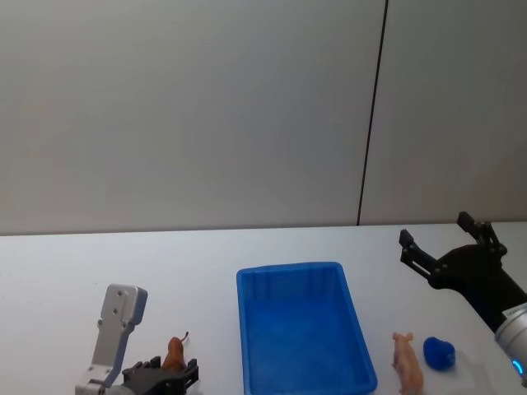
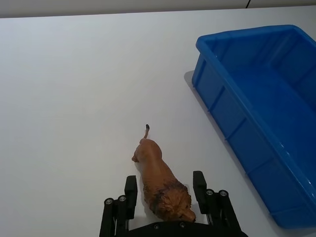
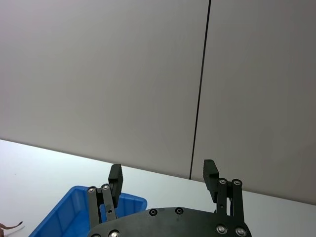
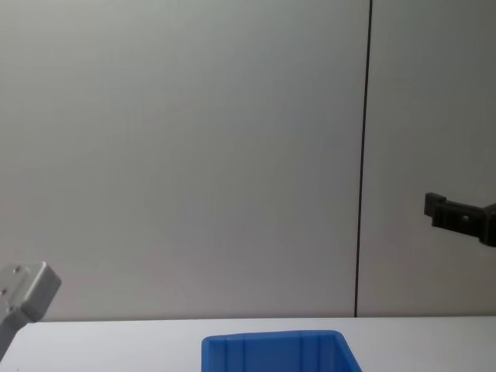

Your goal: Pick up the two dolls from the table and place them into the box.

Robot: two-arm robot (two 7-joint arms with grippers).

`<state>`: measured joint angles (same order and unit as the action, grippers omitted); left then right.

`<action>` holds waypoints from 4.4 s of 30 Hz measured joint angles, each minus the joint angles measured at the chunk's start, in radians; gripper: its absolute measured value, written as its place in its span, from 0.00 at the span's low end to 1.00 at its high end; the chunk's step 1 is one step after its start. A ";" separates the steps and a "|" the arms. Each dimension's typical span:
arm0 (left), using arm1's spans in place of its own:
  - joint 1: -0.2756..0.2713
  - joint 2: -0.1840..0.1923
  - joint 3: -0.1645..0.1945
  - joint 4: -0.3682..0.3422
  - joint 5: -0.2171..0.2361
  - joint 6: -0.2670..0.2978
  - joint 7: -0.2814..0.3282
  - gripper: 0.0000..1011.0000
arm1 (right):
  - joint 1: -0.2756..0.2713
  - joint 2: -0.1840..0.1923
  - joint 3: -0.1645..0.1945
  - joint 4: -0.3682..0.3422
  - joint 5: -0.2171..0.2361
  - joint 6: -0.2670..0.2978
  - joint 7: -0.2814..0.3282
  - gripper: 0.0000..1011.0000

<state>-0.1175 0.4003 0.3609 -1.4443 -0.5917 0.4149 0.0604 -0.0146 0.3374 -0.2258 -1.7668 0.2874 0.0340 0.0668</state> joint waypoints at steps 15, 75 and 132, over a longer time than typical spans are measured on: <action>-0.003 -0.003 -0.001 -0.001 0.046 -0.005 0.015 0.46 | 0.000 0.000 0.000 0.000 0.000 0.000 0.000 0.99; -0.259 -0.085 0.013 0.077 0.306 -0.202 -0.610 0.59 | 0.000 0.000 0.000 0.000 0.000 0.000 0.000 0.99; -0.151 -0.009 -0.022 -0.026 0.436 -0.318 -0.186 0.99 | -0.003 0.001 0.002 0.000 0.000 0.001 -0.004 0.99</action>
<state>-0.2684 0.3912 0.3392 -1.4701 -0.1557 0.0972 -0.1253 -0.0180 0.3380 -0.2242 -1.7669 0.2878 0.0354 0.0628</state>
